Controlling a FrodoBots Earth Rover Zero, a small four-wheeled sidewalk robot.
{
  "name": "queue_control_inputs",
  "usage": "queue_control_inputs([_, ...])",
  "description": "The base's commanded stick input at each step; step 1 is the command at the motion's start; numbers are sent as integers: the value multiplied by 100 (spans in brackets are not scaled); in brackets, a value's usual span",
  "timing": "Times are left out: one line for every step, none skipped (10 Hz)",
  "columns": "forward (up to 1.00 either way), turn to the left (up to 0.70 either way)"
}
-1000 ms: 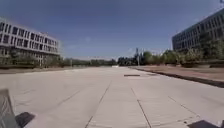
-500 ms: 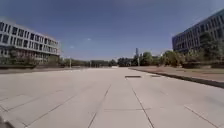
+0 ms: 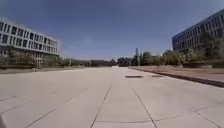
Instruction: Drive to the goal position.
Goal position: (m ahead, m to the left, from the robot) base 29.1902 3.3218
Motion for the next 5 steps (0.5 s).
queue_control_inputs([70,1])
queue_control_inputs([70,1])
queue_control_inputs([70,1])
queue_control_inputs([70,1])
queue_control_inputs([70,1])
